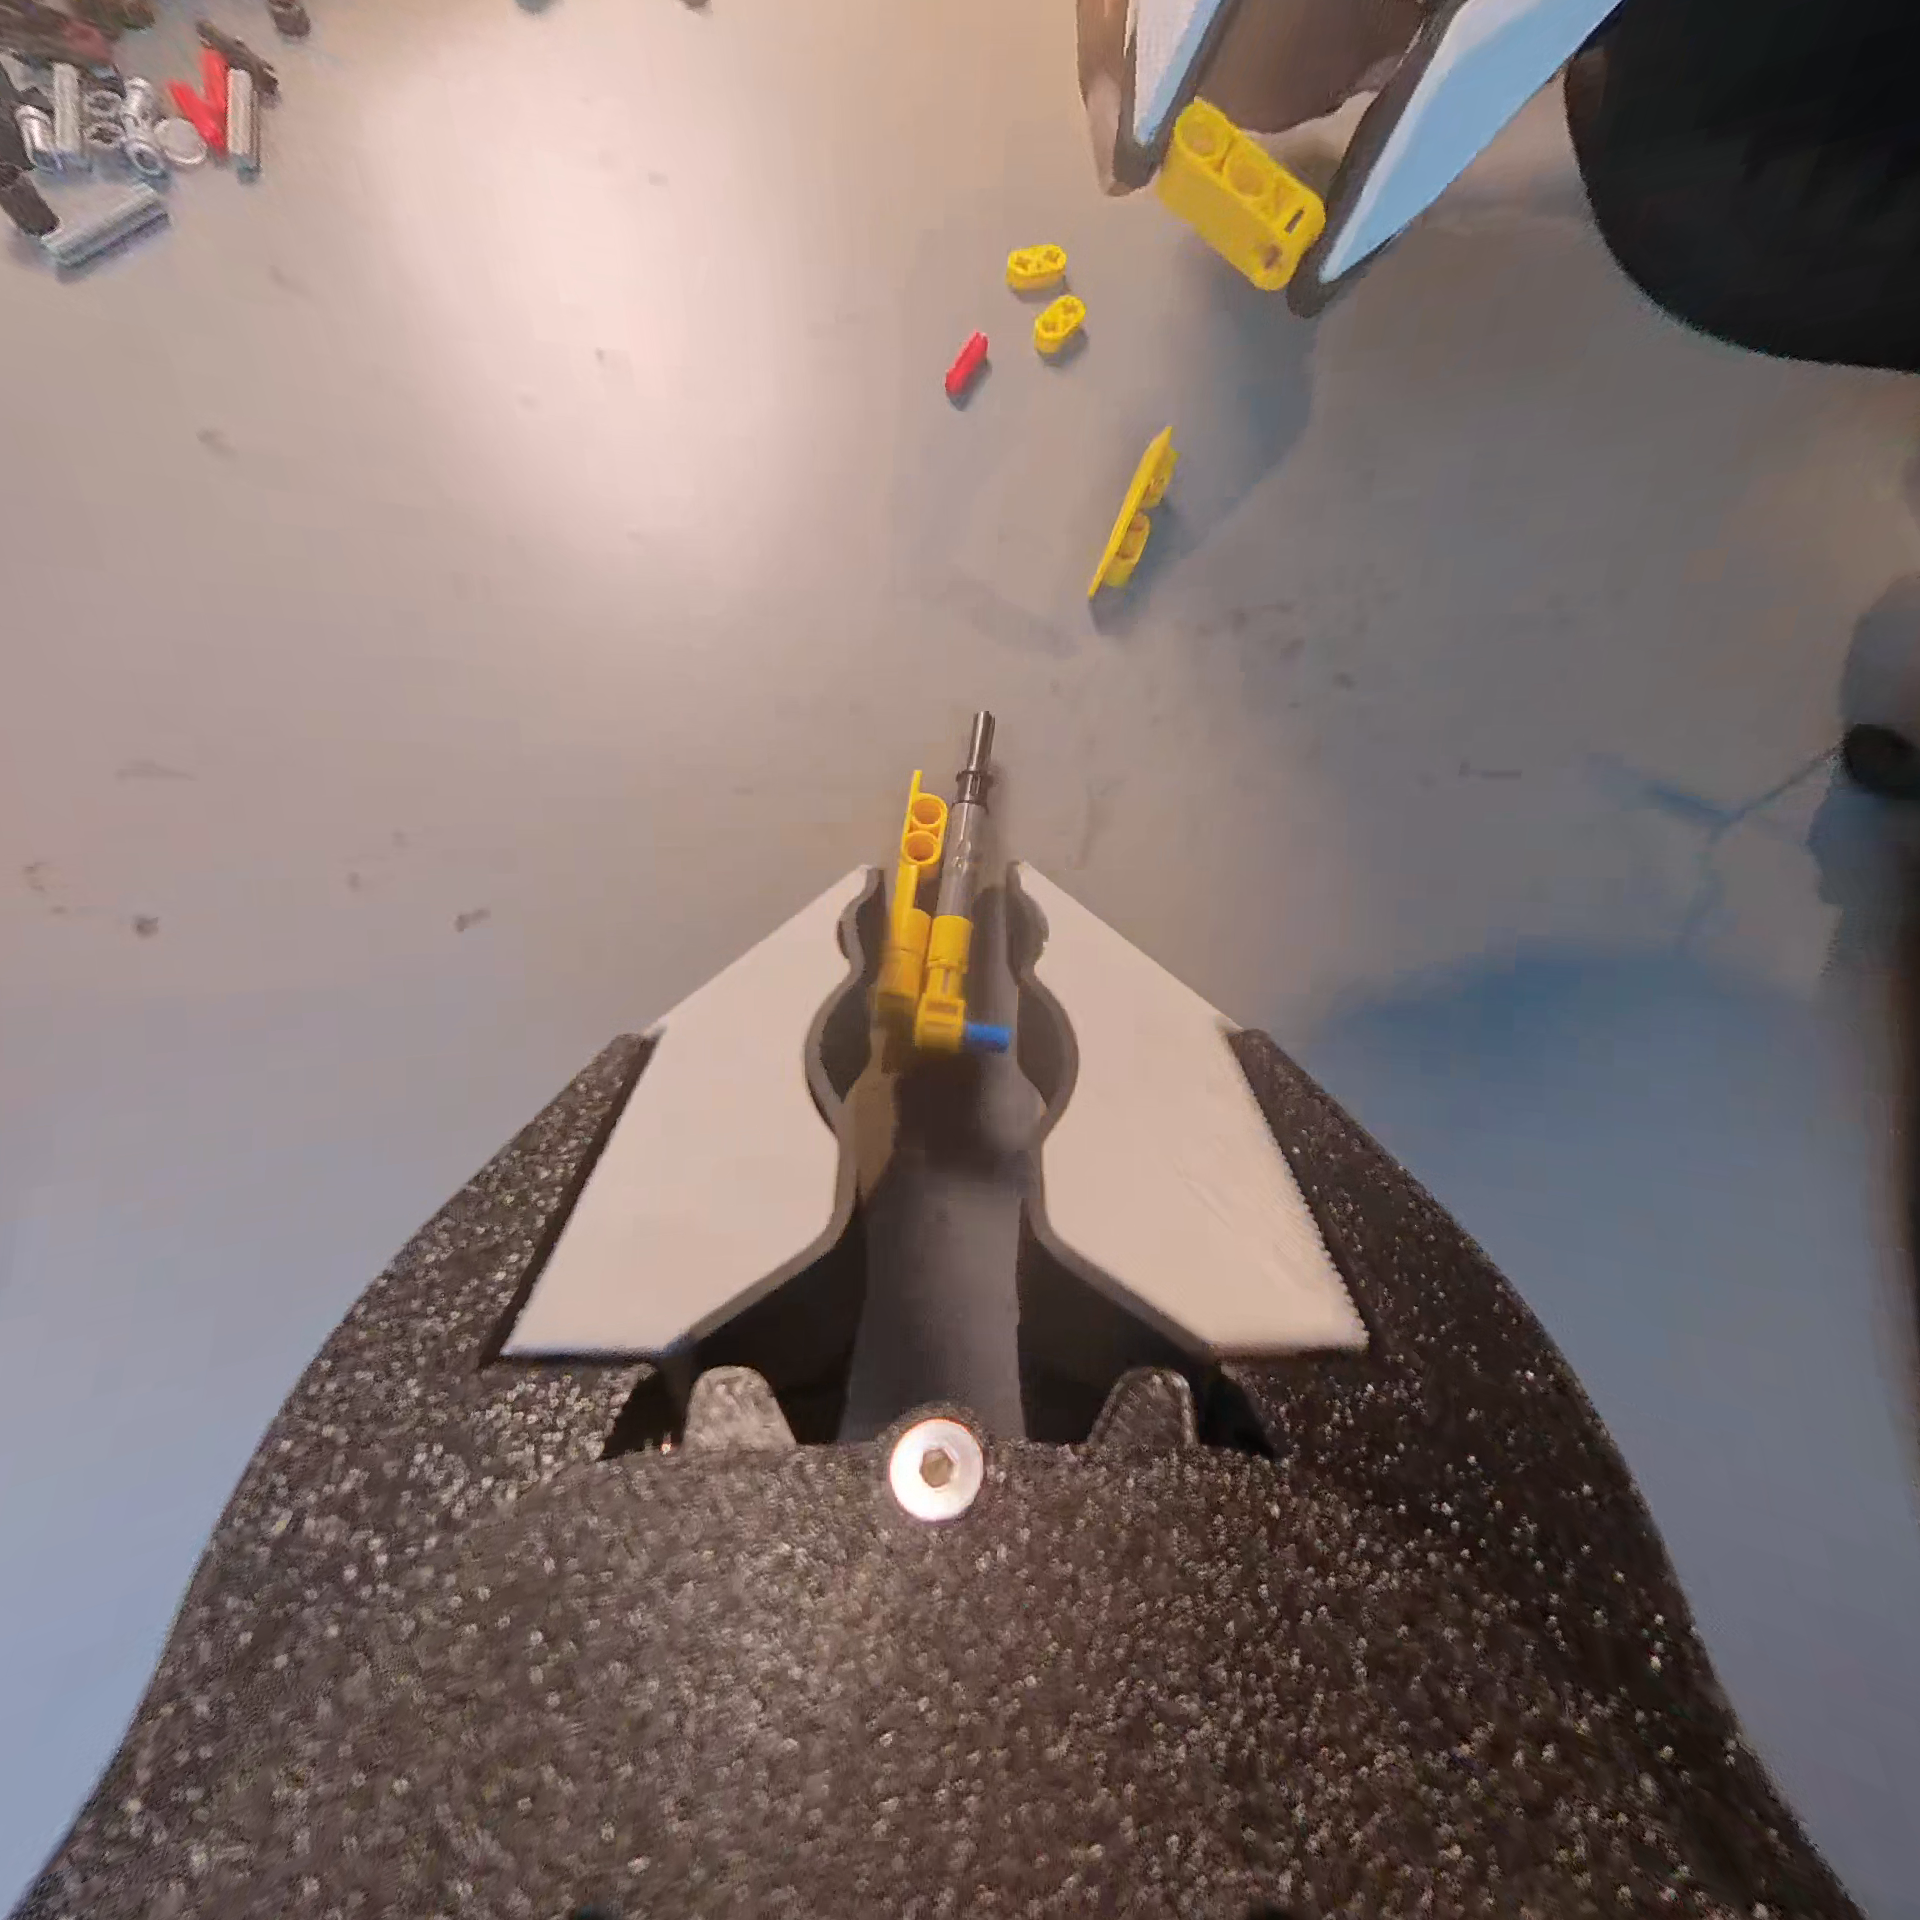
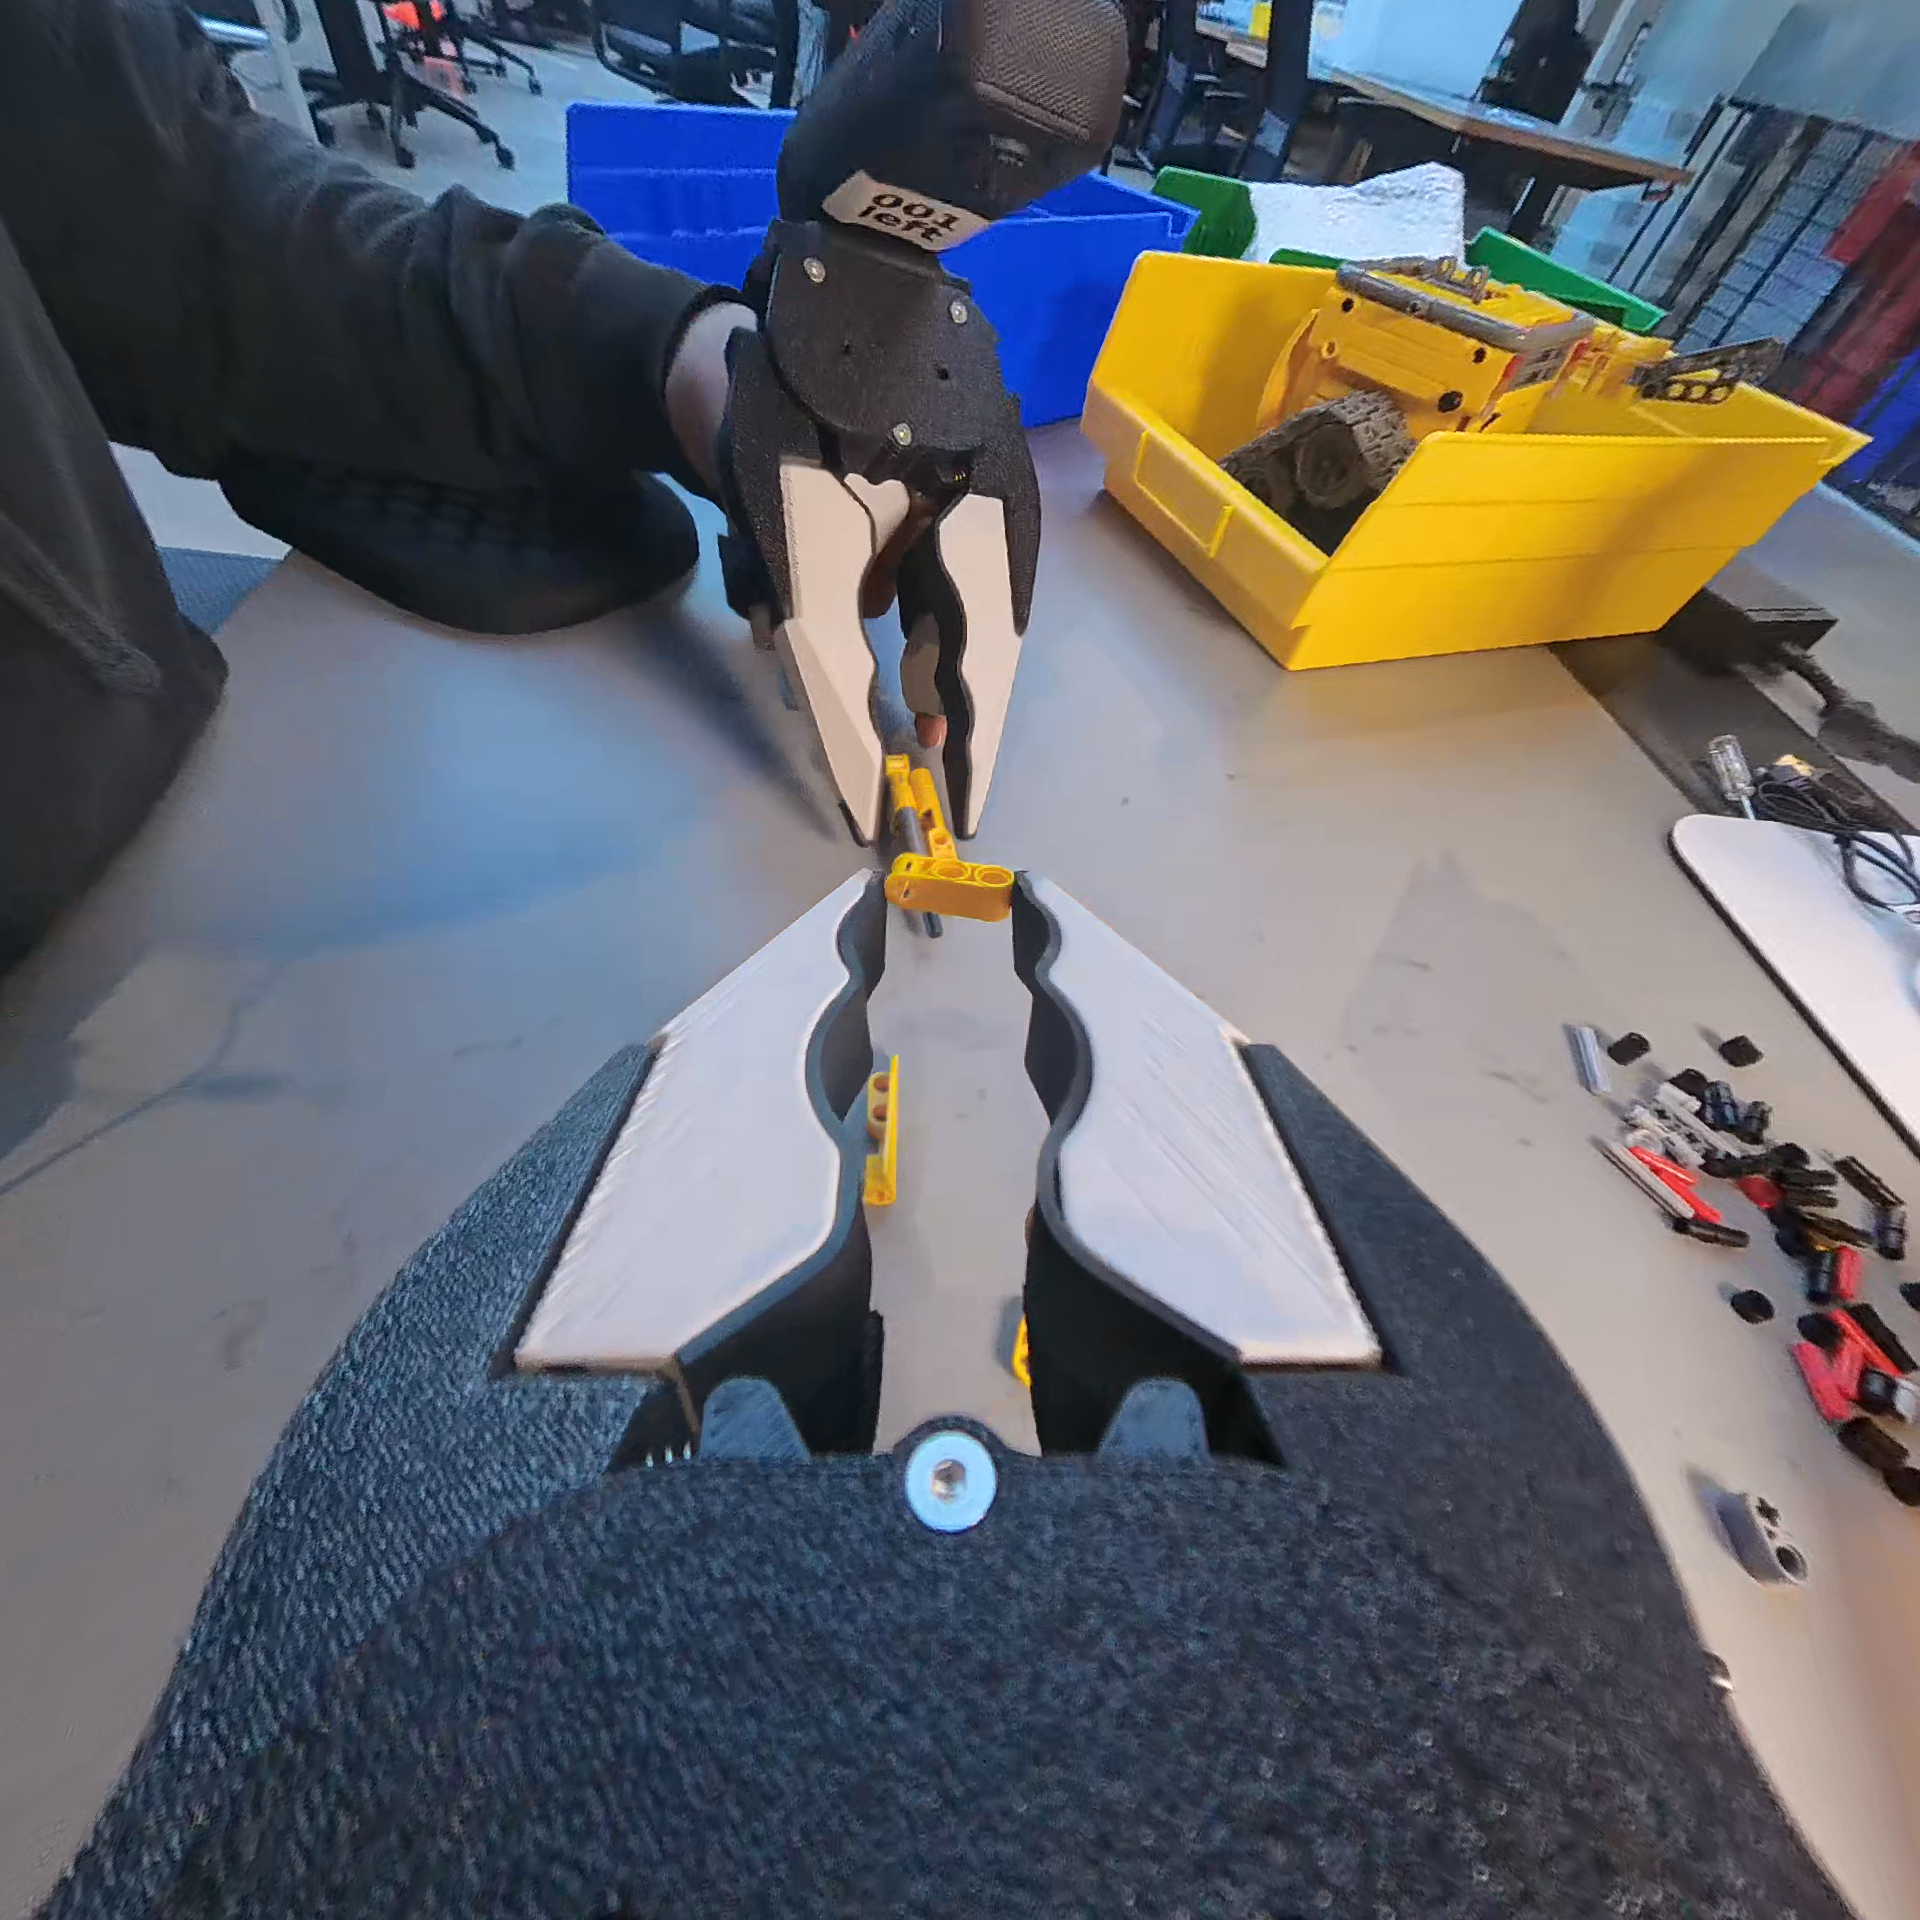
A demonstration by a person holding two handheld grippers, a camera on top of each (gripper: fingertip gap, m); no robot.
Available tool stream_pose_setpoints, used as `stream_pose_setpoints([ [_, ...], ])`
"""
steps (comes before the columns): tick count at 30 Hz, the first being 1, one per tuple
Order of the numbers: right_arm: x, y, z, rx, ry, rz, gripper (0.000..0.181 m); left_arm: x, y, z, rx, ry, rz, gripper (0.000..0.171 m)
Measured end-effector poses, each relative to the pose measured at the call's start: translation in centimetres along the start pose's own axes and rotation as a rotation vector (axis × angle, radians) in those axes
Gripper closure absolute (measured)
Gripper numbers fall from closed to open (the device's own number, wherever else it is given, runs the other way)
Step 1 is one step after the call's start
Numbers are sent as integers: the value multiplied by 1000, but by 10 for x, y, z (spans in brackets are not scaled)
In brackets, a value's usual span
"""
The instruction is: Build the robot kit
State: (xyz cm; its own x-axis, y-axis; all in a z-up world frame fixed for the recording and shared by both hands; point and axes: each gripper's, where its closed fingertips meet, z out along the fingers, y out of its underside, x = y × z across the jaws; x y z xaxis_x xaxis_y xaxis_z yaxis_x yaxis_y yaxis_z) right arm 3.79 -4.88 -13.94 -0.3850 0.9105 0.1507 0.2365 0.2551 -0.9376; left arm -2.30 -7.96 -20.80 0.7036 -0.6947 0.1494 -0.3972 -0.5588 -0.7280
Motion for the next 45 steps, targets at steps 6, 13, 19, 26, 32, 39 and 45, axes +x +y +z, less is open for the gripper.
stream_pose_setpoints([
  [6,-7,2,3,5,-41,-1,157,11,-12,3,48,-19,141,158],
  [13,-22,-25,-9,163,-151,71,157,57,-69,-27,348,195,84,158],
  [19,-31,-31,-10,192,-216,110,157,70,-71,-29,360,252,85,158],
  [26,-44,-26,-8,134,-285,107,157,78,-62,-26,307,284,117,158],
  [32,-51,-15,-5,48,-295,68,158,81,-53,-18,239,296,95,159],
  [39,-53,-12,-1,6,-286,67,158,83,-51,-11,232,329,54,159],
  [45,-57,-7,-1,-23,-302,85,158,86,-51,-7,231,343,40,159],
])
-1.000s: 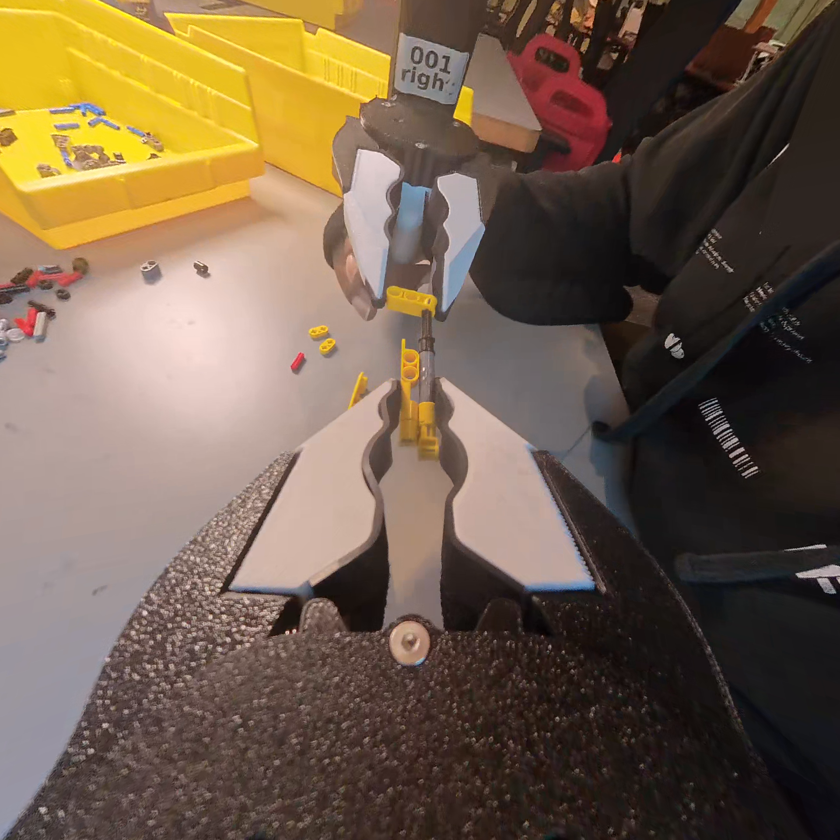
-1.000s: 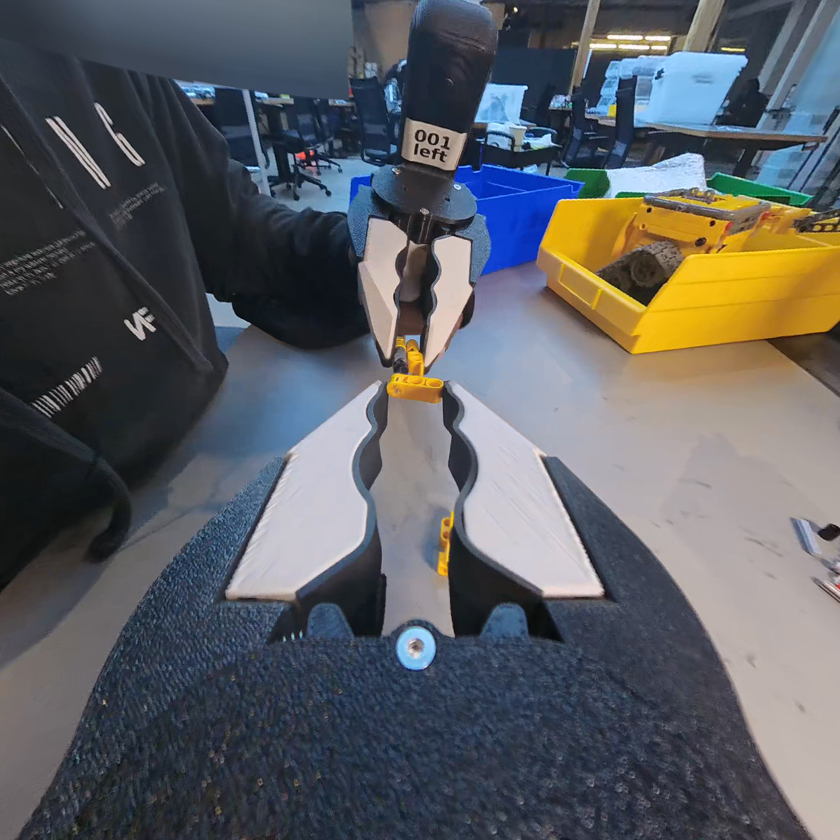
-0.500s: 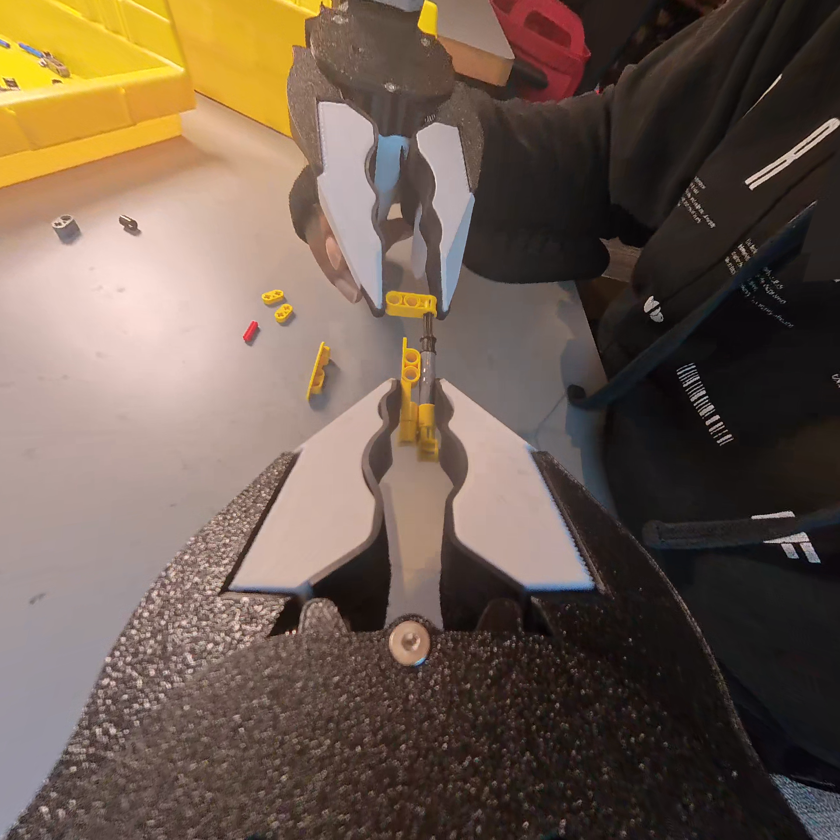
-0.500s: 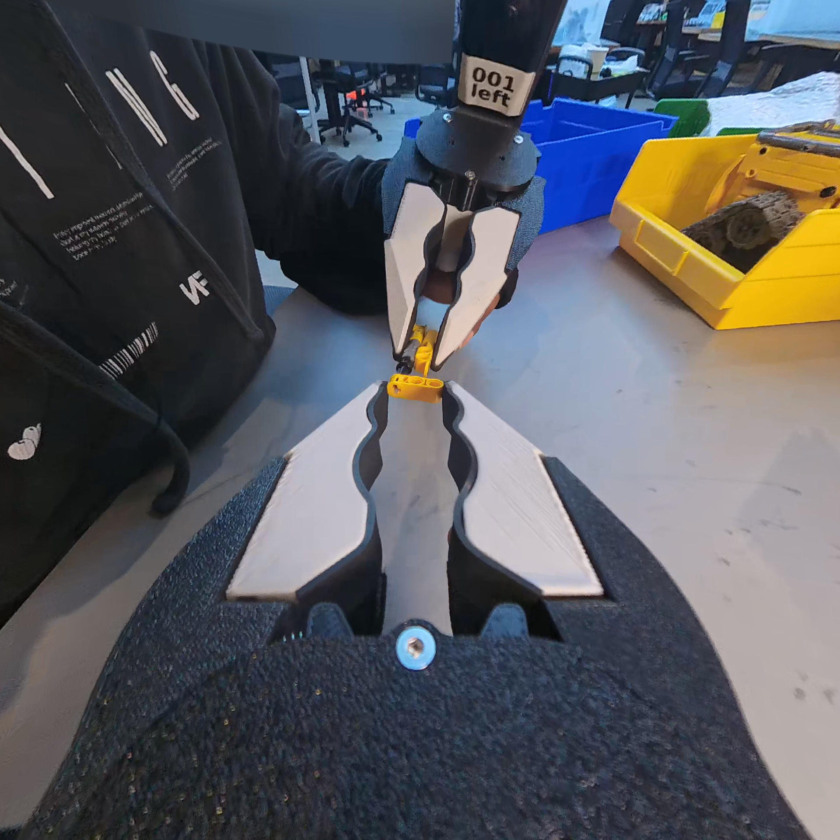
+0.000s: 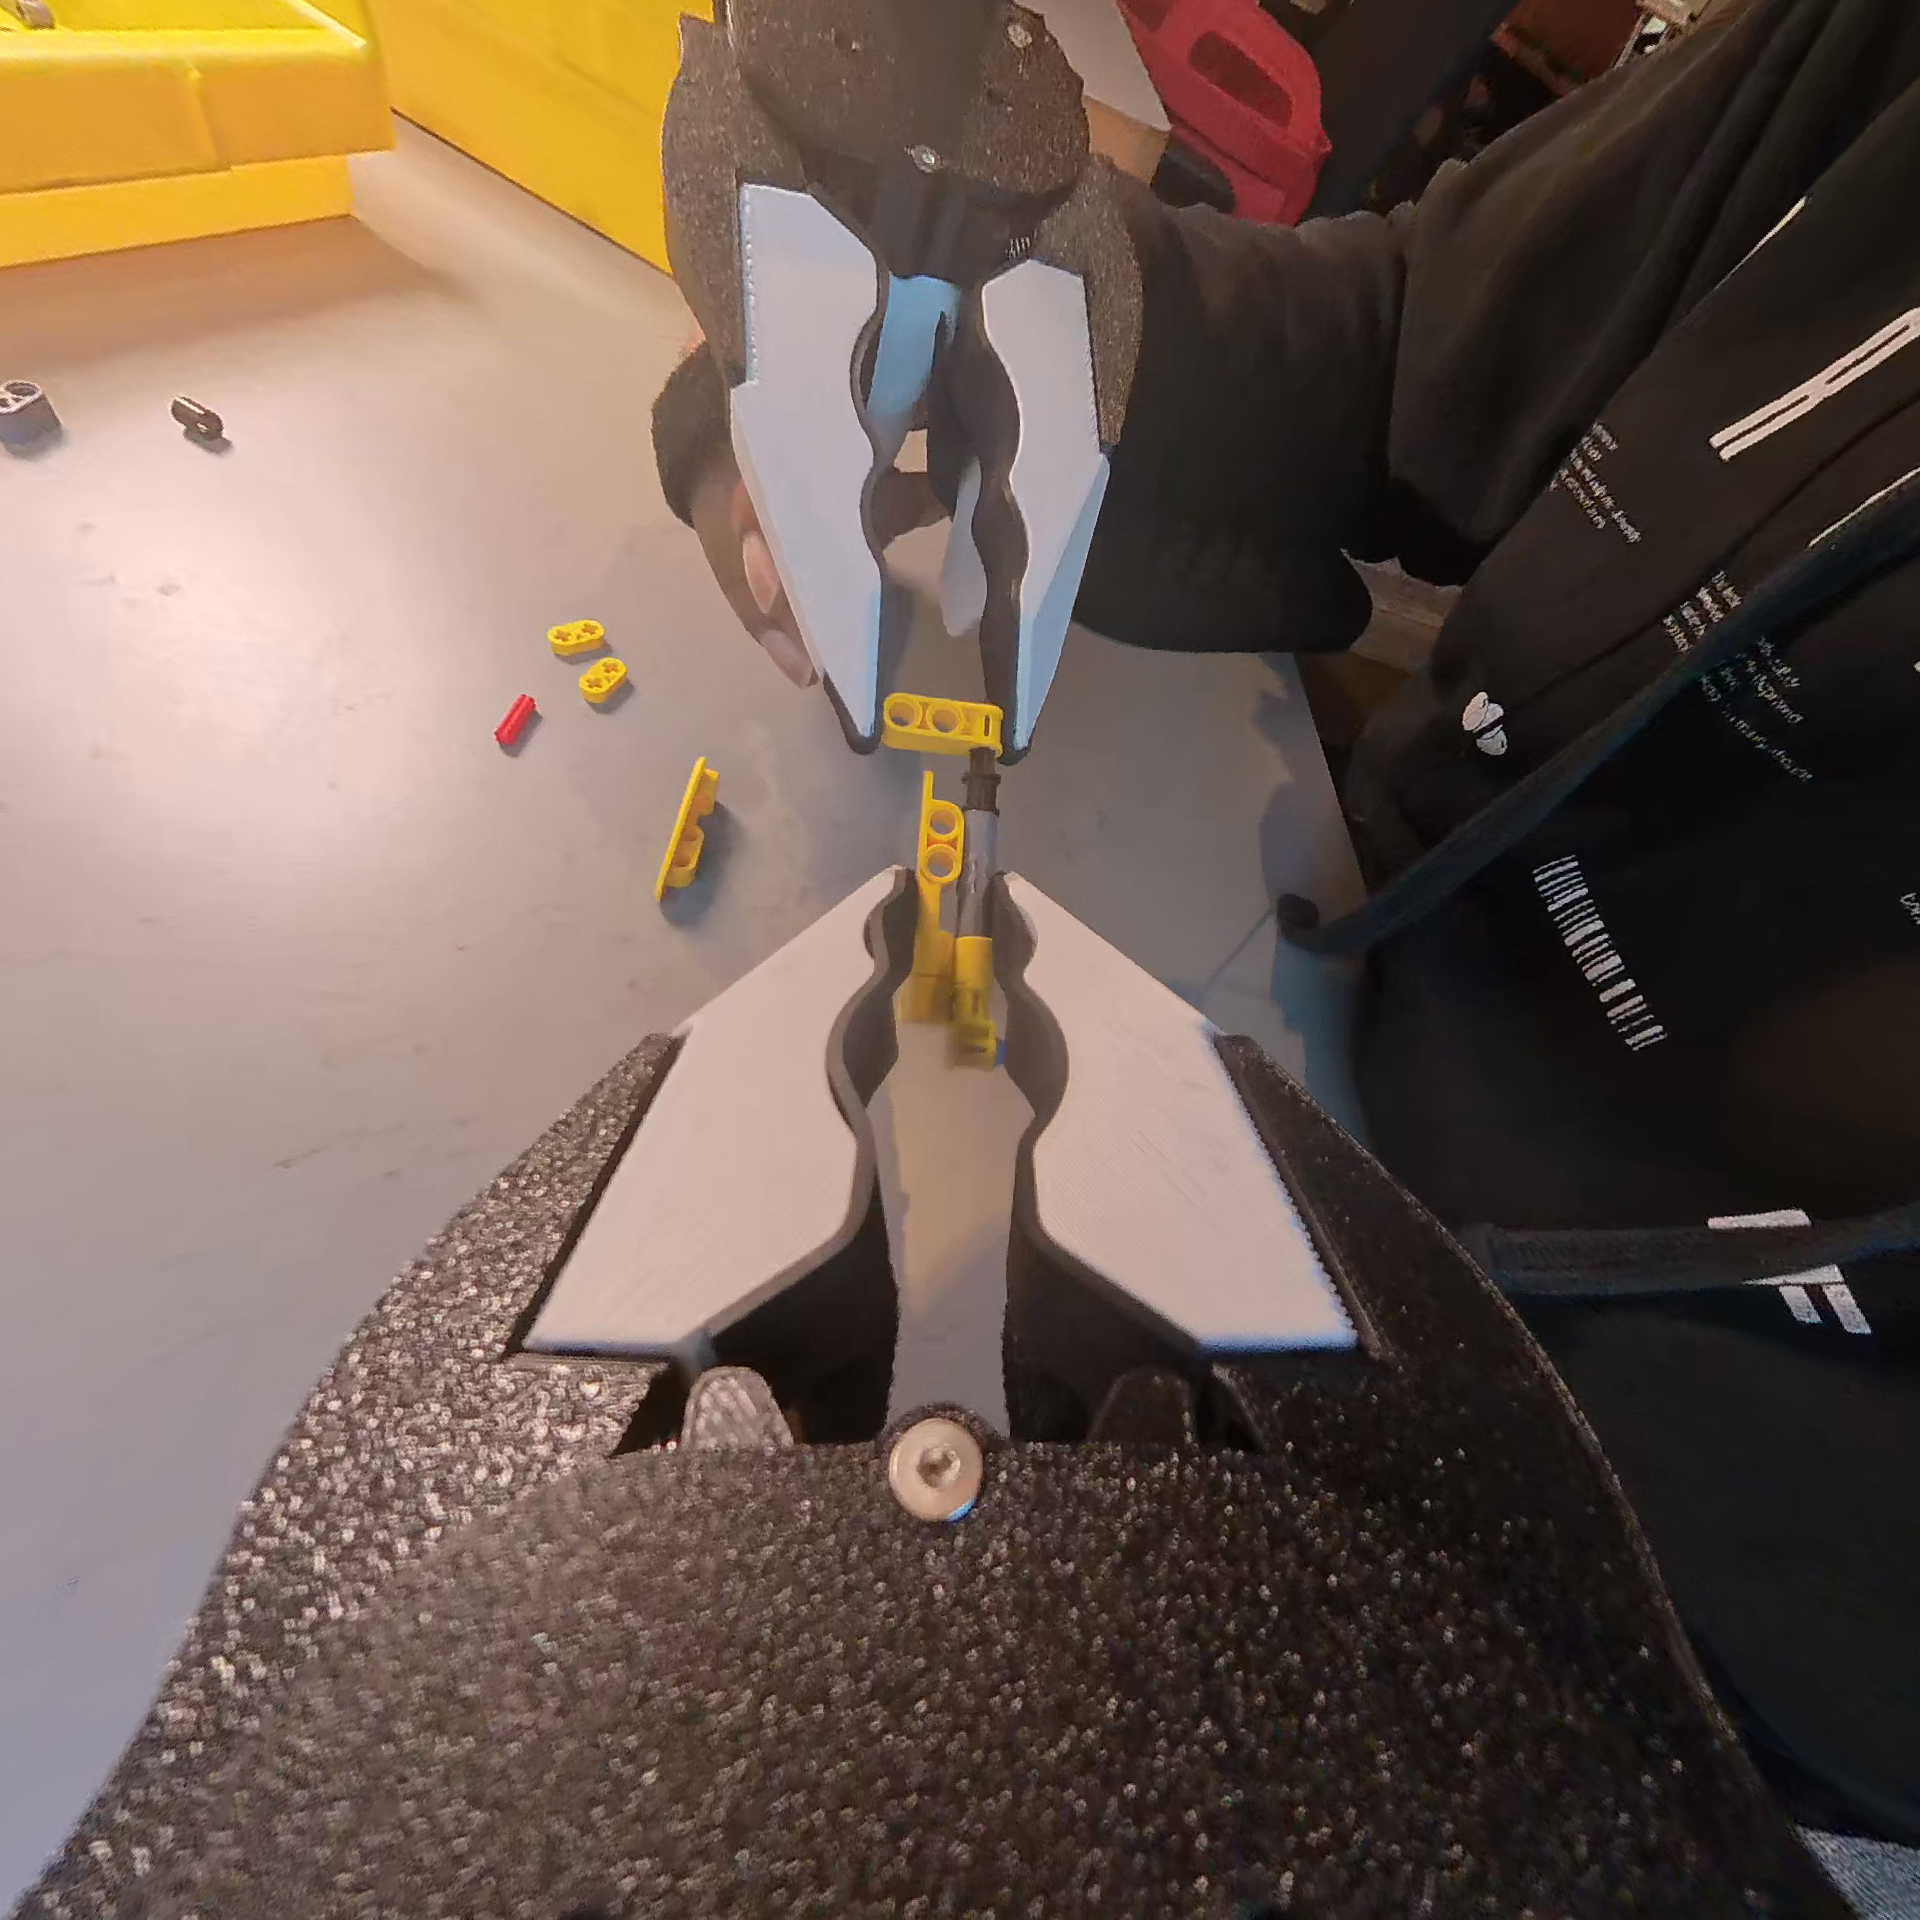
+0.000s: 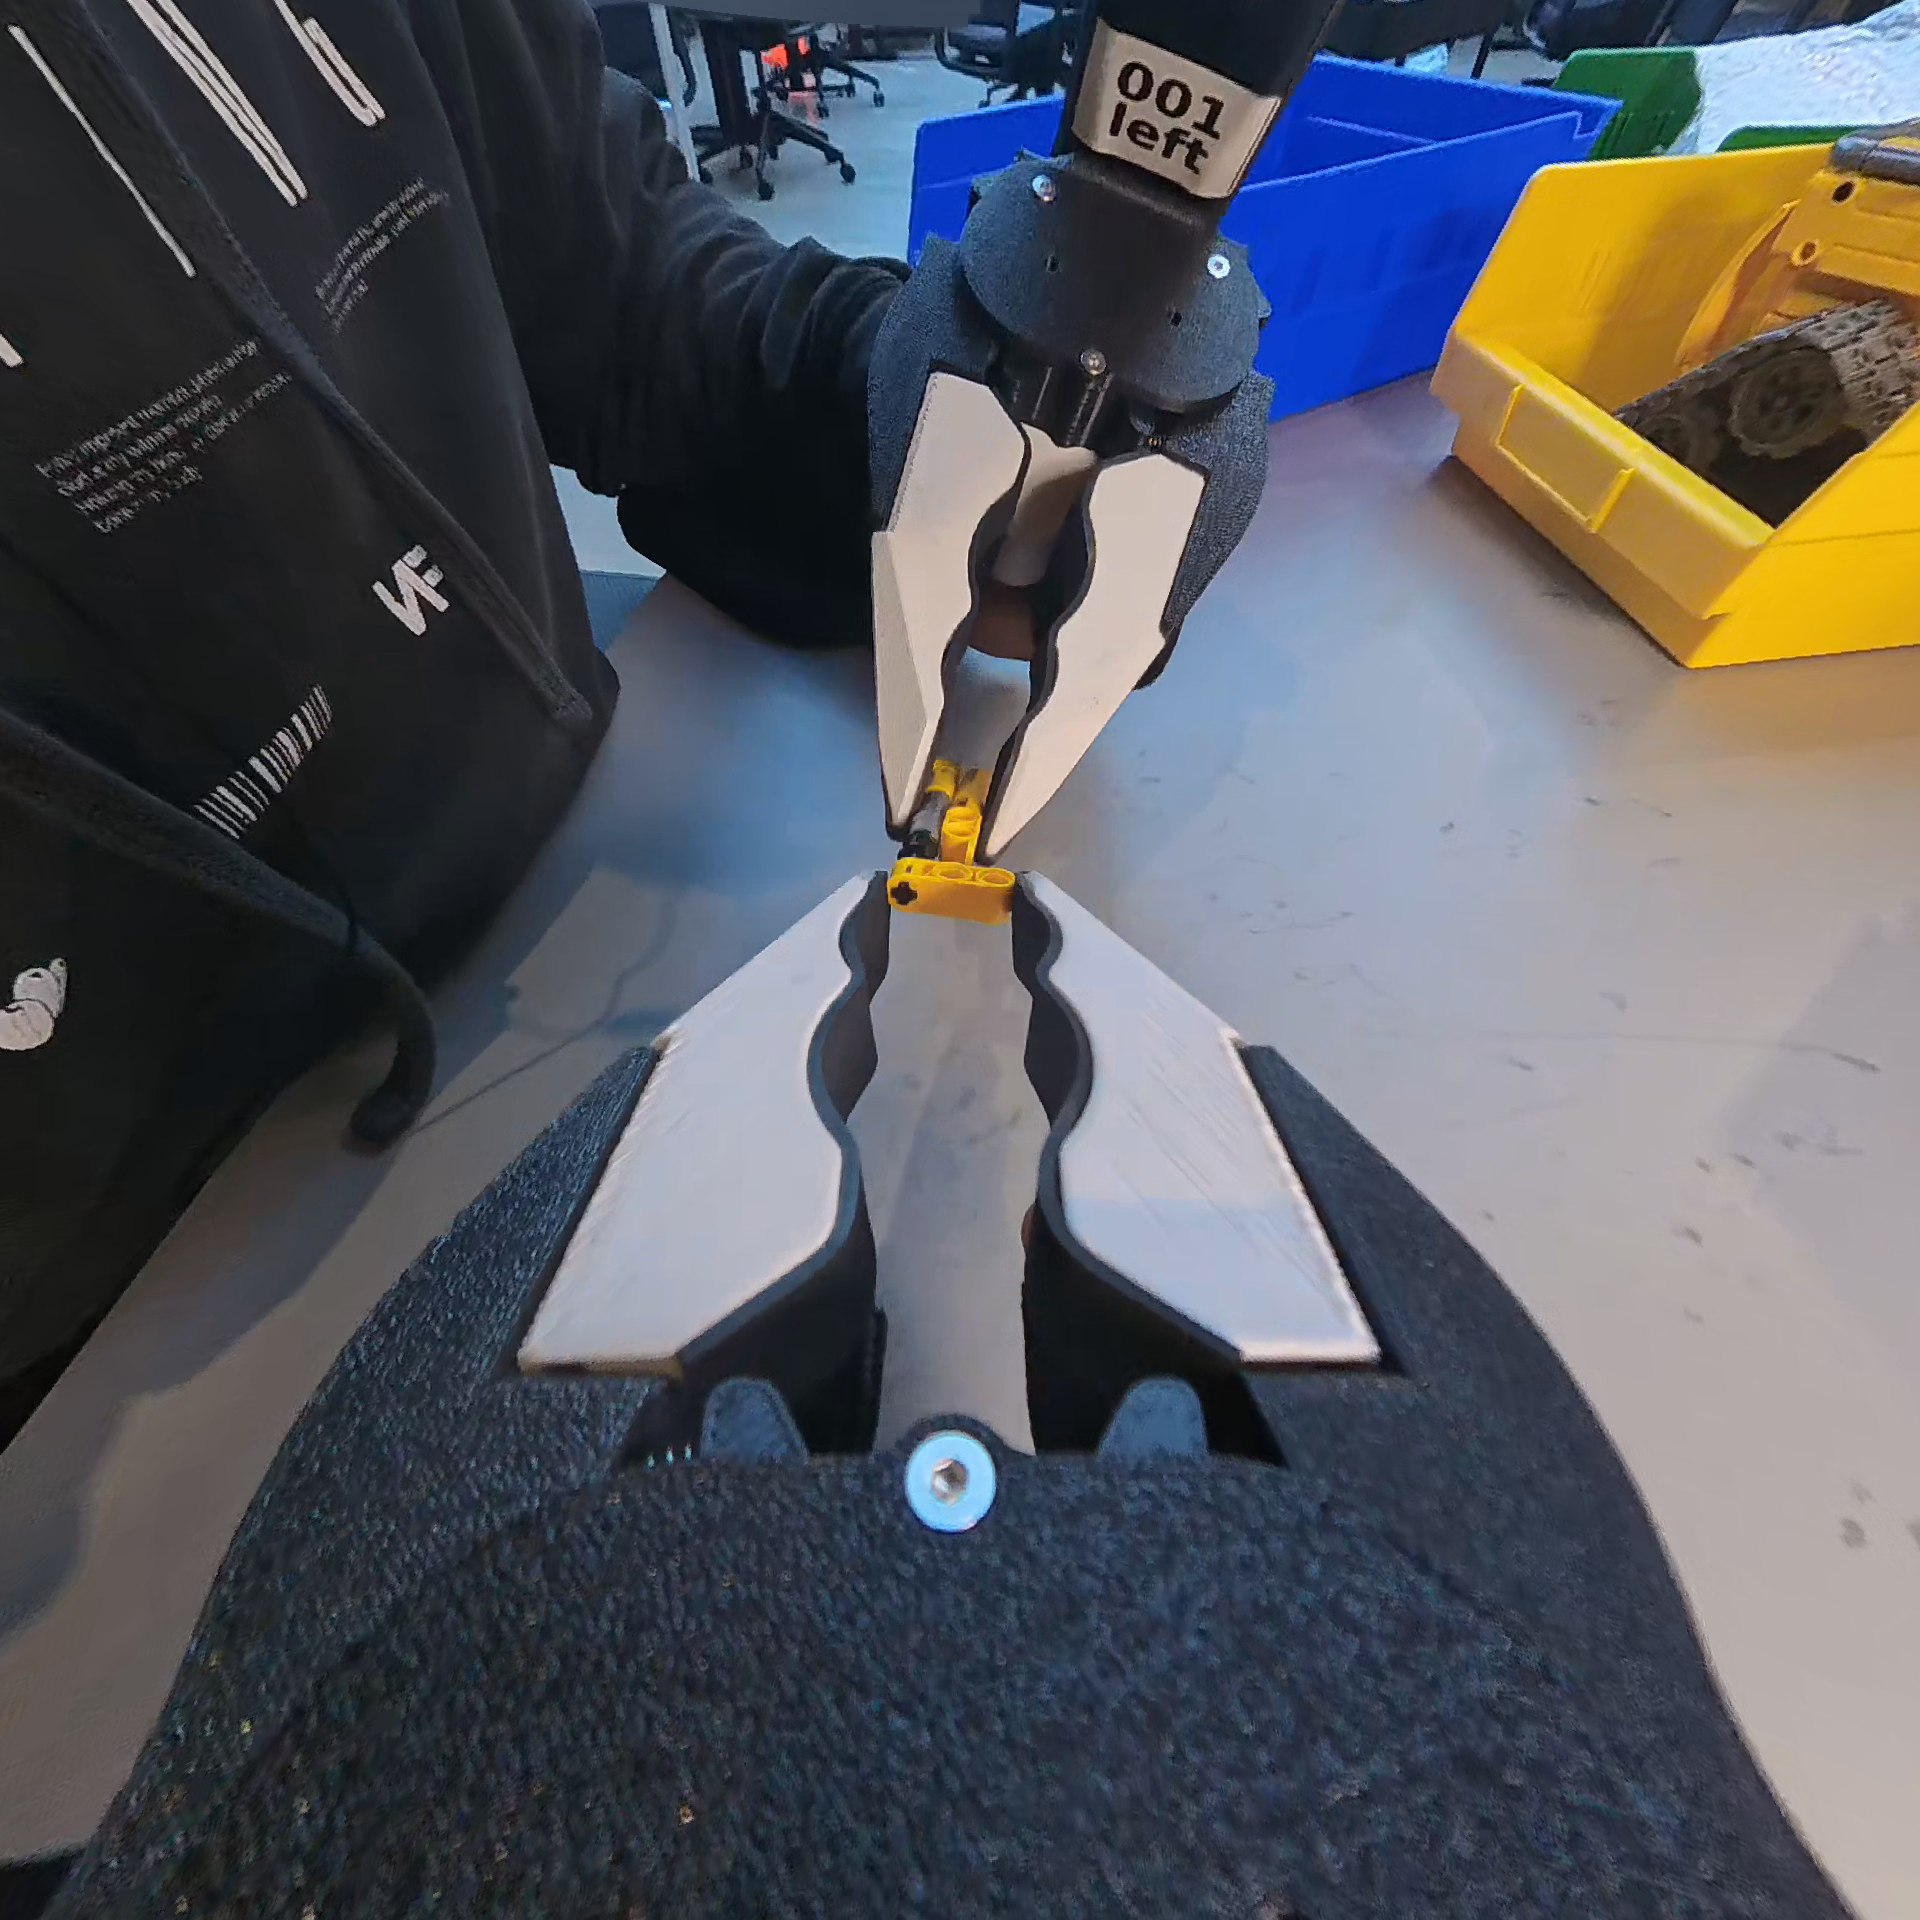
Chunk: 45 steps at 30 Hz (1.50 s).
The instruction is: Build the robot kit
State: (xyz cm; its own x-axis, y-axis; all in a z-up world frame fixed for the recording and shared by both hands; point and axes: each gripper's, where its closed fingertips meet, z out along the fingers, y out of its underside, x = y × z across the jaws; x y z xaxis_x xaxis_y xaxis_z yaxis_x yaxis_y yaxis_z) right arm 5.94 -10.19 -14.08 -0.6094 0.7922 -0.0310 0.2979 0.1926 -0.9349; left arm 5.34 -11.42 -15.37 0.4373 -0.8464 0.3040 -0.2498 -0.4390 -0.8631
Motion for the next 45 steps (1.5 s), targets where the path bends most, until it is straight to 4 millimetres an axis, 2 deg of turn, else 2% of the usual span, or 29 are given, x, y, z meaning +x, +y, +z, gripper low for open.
stream_pose_setpoints([
  [7,-1,0,1,-2,-8,19,158,1,-5,2,23,-7,3,159],
  [21,1,3,4,-8,1,24,158,1,0,5,-3,-25,15,160],
  [23,3,4,4,-15,22,8,158,-5,0,4,-20,-87,98,159],
  [26,17,-3,0,-5,130,-77,157,-17,-11,-2,-7,-247,288,159],
  [30,26,-7,-4,-16,196,-98,142,-33,-14,-12,-59,-504,599,158],
  [33,30,-5,-7,-10,221,-69,145,-42,-17,-16,-129,-680,848,158],
  [36,35,-4,-8,-16,259,-52,157,-43,-20,-15,-175,-784,1032,158],
  [40,35,-2,-5,-30,265,-69,170,-43,-21,-13,-204,-831,1126,158],
  [42,33,-4,-5,-18,262,-83,171,-42,-22,-14,-173,-823,1106,156],
  [45,31,-9,-8,5,277,-157,174,-39,-31,-20,-43,-764,940,132],
])
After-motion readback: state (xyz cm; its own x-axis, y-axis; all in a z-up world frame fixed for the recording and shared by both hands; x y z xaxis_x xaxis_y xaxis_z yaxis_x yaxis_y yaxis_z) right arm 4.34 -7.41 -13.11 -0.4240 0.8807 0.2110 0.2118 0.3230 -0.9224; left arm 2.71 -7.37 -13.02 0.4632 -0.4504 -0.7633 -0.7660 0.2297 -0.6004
